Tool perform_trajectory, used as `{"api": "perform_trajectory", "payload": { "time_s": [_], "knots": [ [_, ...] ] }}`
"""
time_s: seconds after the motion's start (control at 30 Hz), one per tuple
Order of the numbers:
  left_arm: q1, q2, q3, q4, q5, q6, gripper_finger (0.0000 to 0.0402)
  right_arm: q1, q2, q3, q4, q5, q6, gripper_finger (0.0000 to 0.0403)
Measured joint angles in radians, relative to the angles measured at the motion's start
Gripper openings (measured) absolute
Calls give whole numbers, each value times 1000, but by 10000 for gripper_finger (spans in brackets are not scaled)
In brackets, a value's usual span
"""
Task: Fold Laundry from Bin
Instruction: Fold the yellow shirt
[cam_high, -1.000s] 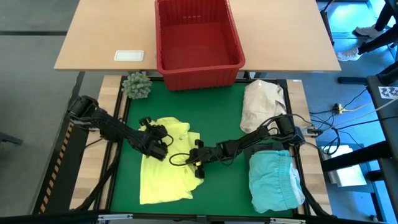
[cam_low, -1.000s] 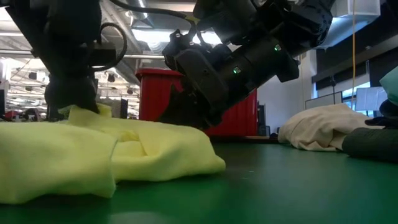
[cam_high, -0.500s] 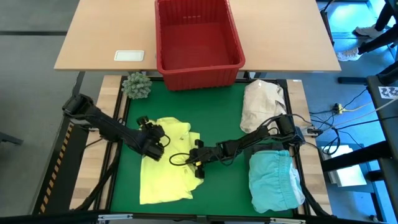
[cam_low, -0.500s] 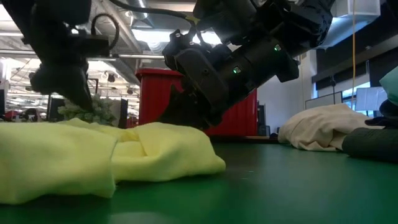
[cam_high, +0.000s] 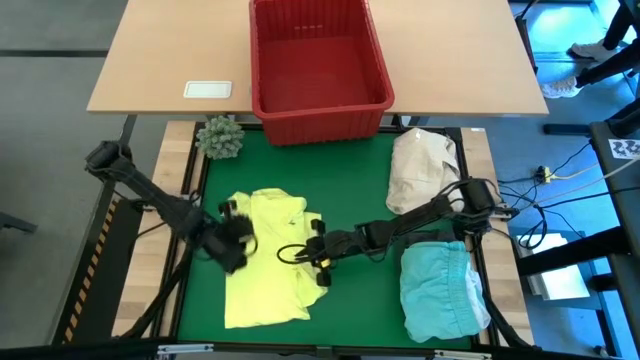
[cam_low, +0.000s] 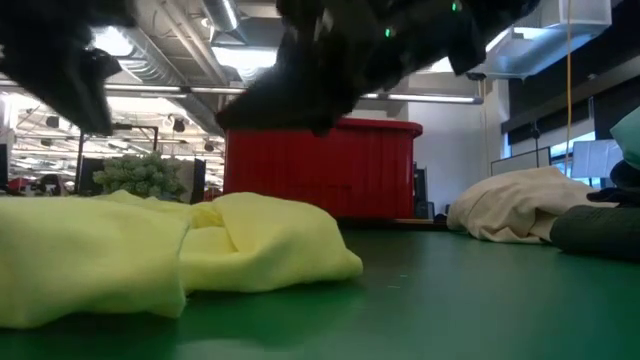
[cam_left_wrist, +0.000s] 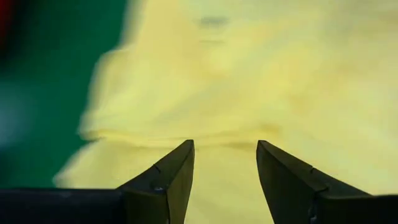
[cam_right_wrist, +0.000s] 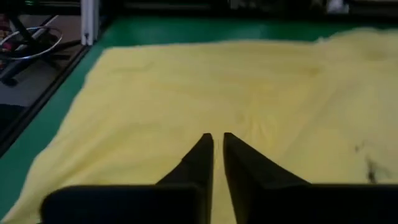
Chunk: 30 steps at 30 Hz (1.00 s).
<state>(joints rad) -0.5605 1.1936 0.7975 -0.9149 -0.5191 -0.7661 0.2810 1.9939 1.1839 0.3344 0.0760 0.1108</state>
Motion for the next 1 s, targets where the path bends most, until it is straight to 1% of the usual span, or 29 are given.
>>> {"api": "perform_trajectory", "payload": {
  "time_s": [0.1, 0.17, 0.3, 0.4, 0.5, 0.6, 0.73, 0.87, 1.0],
  "knots": [
    [-99, 48, 0, 115, 83, 67, 166, 26, -18, 0, 7, -12, -108, 66],
    [-171, 97, 0, 181, 121, 95, 165, 58, -18, 0, 13, -19, -196, 92],
    [-296, 218, 8, 312, 153, 115, 165, 122, -18, 0, -8, -4, -325, 144],
    [-359, 315, 73, 346, 165, 122, 165, 160, -16, 0, -44, 47, -355, 181],
    [-399, 408, 153, 343, 182, 125, 165, 190, -16, 0, -49, 64, -360, 217],
    [-422, 487, 217, 344, 242, 124, 165, 210, -13, 0, -55, 67, -355, 252],
    [-446, 553, 248, 340, 307, 73, 165, 228, -11, 0, -92, 100, -355, 290],
    [-466, 563, 249, 336, 371, 27, 165, 232, -11, 0, -176, 134, -356, 311],
    [-483, 562, 249, 314, 415, -40, 165, 231, -11, 0, -221, 142, -377, 316]
  ]
}}
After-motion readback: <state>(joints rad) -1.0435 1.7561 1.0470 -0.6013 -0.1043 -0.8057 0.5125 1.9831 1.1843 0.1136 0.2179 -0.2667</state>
